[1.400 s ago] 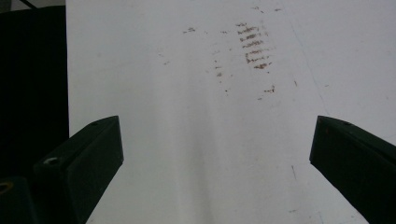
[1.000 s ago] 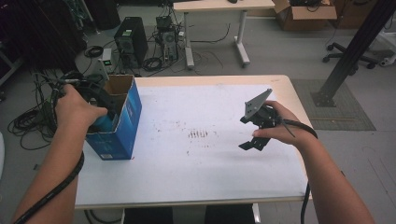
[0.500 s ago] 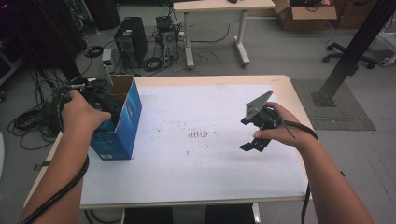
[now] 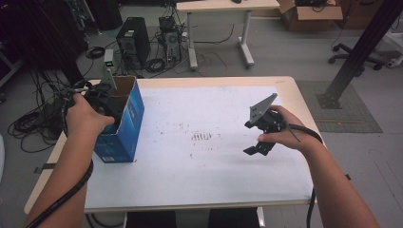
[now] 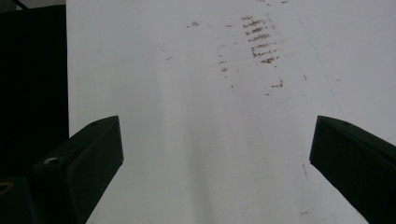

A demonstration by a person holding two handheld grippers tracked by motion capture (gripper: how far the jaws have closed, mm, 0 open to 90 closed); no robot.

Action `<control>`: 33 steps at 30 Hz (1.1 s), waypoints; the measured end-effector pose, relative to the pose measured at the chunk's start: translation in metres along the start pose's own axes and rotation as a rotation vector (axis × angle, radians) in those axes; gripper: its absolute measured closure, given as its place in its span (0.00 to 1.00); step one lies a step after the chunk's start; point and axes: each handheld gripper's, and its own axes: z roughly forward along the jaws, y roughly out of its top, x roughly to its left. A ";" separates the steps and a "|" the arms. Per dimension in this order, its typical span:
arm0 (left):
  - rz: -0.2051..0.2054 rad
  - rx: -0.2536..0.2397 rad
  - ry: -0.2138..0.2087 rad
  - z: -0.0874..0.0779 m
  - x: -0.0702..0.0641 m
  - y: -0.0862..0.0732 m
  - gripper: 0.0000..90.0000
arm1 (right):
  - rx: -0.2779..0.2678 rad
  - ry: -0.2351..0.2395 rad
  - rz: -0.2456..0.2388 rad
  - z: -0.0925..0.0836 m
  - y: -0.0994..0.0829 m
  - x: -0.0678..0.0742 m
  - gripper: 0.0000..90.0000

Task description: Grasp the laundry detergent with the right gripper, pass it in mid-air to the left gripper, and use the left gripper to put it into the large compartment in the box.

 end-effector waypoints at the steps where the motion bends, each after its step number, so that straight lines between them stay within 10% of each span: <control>1: 0.000 -0.001 0.003 0.000 -0.001 0.000 0.42 | -0.001 0.001 0.000 0.000 0.000 0.000 0.03; 33: -0.010 -0.030 -0.008 -0.013 0.000 -0.003 0.35 | -0.007 -0.001 0.005 -0.001 -0.004 0.000 0.03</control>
